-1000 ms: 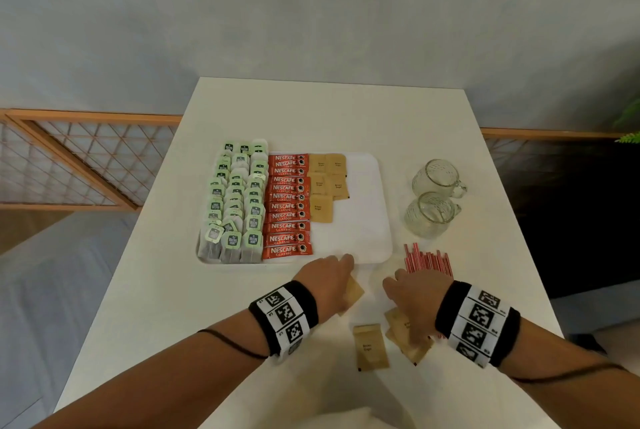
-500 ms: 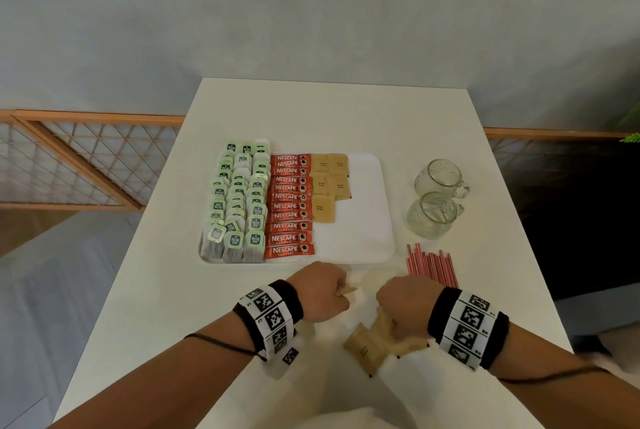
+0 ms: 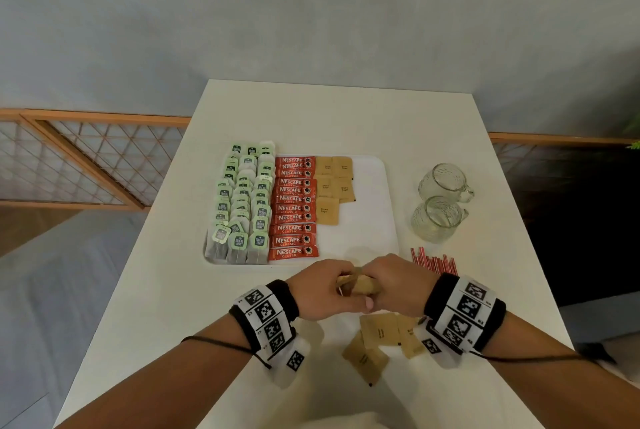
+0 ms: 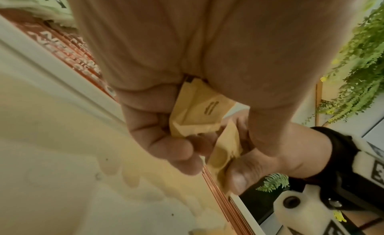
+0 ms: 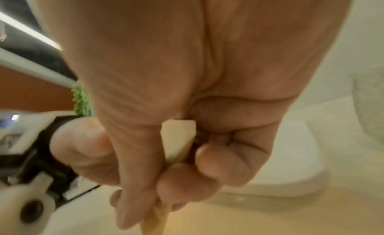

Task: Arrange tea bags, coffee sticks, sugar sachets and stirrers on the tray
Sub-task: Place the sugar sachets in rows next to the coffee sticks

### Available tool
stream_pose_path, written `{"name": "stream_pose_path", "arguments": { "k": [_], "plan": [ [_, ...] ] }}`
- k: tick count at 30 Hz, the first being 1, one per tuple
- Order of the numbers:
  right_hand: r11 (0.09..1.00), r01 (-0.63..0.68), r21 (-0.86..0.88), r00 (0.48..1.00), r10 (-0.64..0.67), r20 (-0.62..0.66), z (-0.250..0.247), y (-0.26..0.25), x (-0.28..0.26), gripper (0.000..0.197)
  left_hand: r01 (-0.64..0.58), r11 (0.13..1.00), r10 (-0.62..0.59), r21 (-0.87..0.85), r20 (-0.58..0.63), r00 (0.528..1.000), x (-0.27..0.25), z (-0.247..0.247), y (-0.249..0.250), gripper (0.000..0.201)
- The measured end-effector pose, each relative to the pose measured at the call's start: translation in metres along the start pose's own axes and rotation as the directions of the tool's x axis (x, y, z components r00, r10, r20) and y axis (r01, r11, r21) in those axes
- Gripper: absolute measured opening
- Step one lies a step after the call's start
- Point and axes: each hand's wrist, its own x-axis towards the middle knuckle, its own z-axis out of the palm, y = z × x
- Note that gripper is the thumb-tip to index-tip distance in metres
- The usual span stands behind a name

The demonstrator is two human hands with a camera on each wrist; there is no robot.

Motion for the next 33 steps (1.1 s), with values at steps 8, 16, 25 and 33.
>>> {"name": "stream_pose_path", "arguments": {
  "k": [8,16,25,33],
  "plan": [
    [0.994,-0.072,0.077,0.995,0.077,-0.07,0.0,0.007,-0.007,0.029,0.042,0.988,-0.048,-0.15,-0.037,0.998,0.004,0.001,-0.001,0.023],
    [0.932,-0.171,-0.321,0.974,0.209,0.089,0.022,0.016,-0.02,0.065,0.186,0.975,-0.181,-0.126,0.048,0.982,0.002,0.013,0.002,0.019],
    [0.904,-0.12,-0.411,0.988,0.15,0.041,0.028,0.005,-0.015,0.032,0.08,0.919,-0.142,0.385,0.135,0.981,-0.004,0.025,0.009,0.034],
    [0.902,-0.161,-0.401,0.962,0.234,0.138,0.005,0.018,-0.032,0.023,-0.087,0.738,-0.112,0.67,0.248,0.962,-0.006,0.048,0.015,0.066]
  ]
}}
